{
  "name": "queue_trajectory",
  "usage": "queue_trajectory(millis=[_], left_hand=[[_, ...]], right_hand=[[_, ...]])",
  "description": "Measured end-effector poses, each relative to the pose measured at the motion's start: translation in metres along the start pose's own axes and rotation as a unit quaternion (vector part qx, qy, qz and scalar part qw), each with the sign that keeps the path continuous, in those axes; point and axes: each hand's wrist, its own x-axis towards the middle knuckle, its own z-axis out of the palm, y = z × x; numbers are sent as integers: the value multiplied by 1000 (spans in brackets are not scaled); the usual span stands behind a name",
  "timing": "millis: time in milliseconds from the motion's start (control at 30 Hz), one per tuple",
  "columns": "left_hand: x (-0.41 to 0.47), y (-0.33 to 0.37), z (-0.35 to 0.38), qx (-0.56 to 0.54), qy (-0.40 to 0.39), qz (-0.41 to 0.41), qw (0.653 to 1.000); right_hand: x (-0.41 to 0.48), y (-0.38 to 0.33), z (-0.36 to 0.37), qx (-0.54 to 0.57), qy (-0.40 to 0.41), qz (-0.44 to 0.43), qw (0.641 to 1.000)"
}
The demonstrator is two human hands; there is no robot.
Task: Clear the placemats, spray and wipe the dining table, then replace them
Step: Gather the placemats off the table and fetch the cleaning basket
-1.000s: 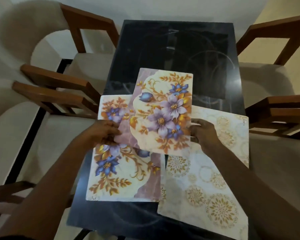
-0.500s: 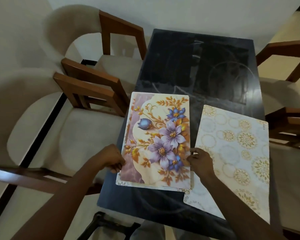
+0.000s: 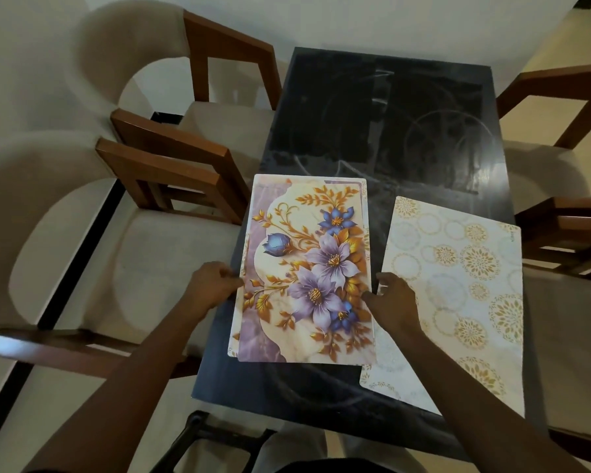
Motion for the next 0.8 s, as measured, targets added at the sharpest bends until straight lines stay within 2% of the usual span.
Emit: queue_trajectory(millis=[133,333,500,667,800], left_hand=[[3,10,4,-115,8,-25,993],[6,16,12,-158,2,-70,985],[6,24,17,-193,-18,-91,977],[13,22,11,-202,-30,-107,973],[13,23,13,-196,-20,-114,974]], right_hand=[[11,-8,-2,37,-33,49,998],[22,-14,-3,151,-45,106,982],[31,-13,-3,197,-36,115,973],[35,-20,-11,210,-93,131,964],[35,-20,-11,243,-91,98,961]])
